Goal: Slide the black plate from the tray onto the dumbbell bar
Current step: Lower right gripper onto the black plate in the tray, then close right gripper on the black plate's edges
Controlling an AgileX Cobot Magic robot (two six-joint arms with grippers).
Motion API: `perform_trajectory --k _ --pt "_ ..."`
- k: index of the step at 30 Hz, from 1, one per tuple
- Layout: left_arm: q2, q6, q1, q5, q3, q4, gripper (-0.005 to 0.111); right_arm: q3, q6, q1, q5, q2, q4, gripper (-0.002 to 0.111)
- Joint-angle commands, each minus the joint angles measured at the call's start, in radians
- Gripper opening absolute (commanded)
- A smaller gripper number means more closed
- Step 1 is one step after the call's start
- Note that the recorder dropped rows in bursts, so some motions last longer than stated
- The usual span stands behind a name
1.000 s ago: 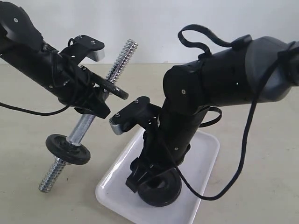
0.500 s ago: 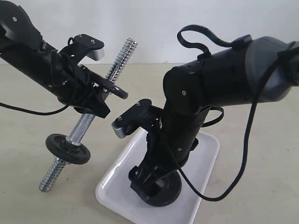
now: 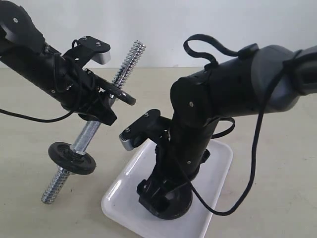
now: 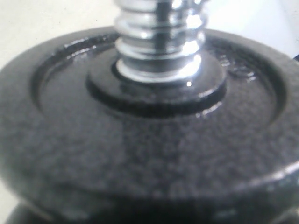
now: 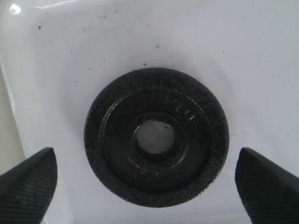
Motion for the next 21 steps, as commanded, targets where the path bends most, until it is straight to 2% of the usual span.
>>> perform_trajectory --k 1,21 --pt "-0.063 -0.002 -0.002 -0.064 -0.03 -0.063 0.004 -0.003 0.004 0.0 0.0 0.028 -0.02 0.092" --pt "-0.063 -0.002 -0.002 -0.084 -0.03 -0.063 0.004 -0.005 0.06 0.0 -0.016 0.039 -0.032 0.092"
